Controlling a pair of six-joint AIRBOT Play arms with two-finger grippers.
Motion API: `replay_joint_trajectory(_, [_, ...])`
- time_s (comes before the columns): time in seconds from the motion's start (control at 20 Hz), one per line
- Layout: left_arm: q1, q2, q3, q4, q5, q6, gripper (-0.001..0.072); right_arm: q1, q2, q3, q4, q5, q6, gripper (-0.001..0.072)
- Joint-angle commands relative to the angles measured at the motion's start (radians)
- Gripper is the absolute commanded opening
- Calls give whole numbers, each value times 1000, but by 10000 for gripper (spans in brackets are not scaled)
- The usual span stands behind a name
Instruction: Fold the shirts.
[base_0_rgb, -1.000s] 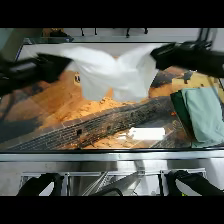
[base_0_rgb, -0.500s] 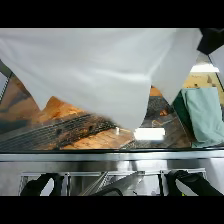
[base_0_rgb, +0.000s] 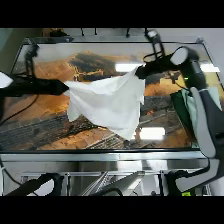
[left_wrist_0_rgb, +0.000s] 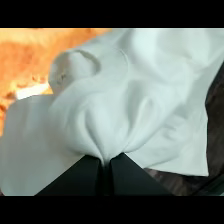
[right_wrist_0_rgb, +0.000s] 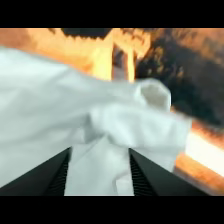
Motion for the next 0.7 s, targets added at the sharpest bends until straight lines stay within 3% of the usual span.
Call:
replay_joint_trajectory(0.0, [-6,-192,-68,-10,74,37,510,-24,-156,2,10,-24,127,488])
replay_joint_trajectory(0.05, [13,-238,-43,-10,61,27,680,-43,-144,2,10,-14,147,488])
replay_joint_trajectory(0.25, [111,-364,117,-9,-60,28,680,-170,-24,1,11,222,230,488])
replay_joint_trajectory(0.4, [177,-413,206,-9,-79,28,680,-225,90,-97,10,414,285,487])
replay_joint_trajectory(0.5, [197,-436,234,-9,-55,45,679,-223,208,-292,7,406,315,487])
replay_joint_trajectory(0.65, [186,-498,267,-10,-39,62,679,-214,396,-662,68,266,366,488])
